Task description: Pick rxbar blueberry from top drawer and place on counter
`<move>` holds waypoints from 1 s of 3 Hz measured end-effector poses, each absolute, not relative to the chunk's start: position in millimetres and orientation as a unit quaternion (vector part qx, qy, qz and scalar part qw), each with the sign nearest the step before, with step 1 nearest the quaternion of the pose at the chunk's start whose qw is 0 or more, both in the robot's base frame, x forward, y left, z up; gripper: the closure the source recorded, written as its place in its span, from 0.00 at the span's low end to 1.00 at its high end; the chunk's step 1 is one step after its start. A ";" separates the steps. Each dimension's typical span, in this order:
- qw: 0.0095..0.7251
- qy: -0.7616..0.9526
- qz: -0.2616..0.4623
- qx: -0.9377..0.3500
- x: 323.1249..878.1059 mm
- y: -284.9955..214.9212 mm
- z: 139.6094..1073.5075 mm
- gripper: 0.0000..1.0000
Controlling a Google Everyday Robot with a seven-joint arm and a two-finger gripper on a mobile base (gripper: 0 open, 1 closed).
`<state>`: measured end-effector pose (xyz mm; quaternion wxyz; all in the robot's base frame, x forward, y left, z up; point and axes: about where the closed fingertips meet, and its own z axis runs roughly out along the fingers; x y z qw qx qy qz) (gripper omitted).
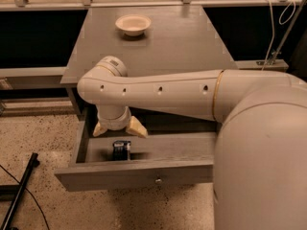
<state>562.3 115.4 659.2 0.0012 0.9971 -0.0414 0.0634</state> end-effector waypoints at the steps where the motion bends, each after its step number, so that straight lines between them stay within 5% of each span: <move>1: -0.008 -0.016 0.056 0.998 567.3 118.6 633.9 0.13; 3: -0.004 0.013 0.013 1.000 543.5 118.9 587.2 0.13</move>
Offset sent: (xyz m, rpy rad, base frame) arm -0.0074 0.0100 -0.0748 0.0310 0.0939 0.1219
